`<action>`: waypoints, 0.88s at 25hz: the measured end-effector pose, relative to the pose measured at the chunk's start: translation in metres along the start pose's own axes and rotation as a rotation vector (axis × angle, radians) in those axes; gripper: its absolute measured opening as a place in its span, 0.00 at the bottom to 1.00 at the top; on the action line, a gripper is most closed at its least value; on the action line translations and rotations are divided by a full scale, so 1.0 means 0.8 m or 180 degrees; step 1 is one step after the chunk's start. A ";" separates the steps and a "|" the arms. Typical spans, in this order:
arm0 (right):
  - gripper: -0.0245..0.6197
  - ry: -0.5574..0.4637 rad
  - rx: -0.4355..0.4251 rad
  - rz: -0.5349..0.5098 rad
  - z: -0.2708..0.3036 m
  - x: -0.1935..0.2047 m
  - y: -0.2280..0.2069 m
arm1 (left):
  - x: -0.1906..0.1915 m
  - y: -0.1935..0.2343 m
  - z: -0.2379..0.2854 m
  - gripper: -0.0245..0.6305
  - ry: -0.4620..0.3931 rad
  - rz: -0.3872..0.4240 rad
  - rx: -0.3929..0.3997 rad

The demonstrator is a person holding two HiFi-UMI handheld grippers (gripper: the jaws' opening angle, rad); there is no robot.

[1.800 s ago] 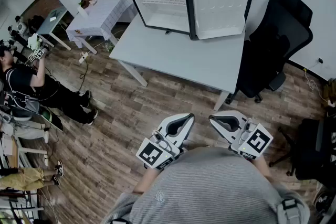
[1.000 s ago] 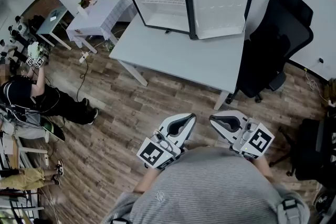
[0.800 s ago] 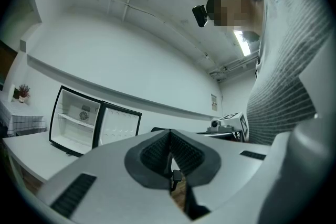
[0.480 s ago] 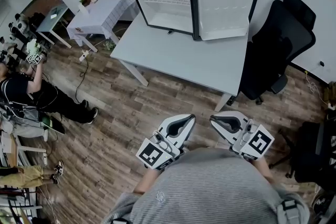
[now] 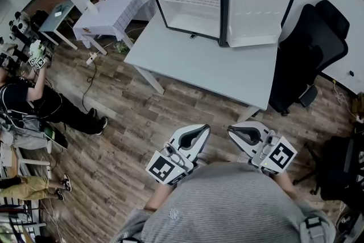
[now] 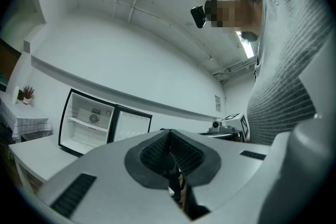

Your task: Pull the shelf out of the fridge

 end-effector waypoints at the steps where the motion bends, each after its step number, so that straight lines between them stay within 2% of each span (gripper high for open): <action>1: 0.06 0.0000 0.0000 -0.0002 0.010 0.000 -0.002 | -0.002 0.009 -0.003 0.05 -0.0001 -0.0003 -0.0003; 13: 0.06 0.0028 0.0147 0.0035 0.137 0.001 -0.033 | -0.033 0.137 -0.041 0.05 0.0071 -0.0017 0.0122; 22: 0.06 -0.0006 0.0404 0.0016 0.237 -0.002 -0.044 | -0.049 0.233 -0.095 0.05 0.0126 0.0026 0.0194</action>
Point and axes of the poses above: the fingertips, and each gripper's own axes: z forward along the fingers, y to its left, x out of its underside, the point moved 2 cm from there along -z, backward along the fingers
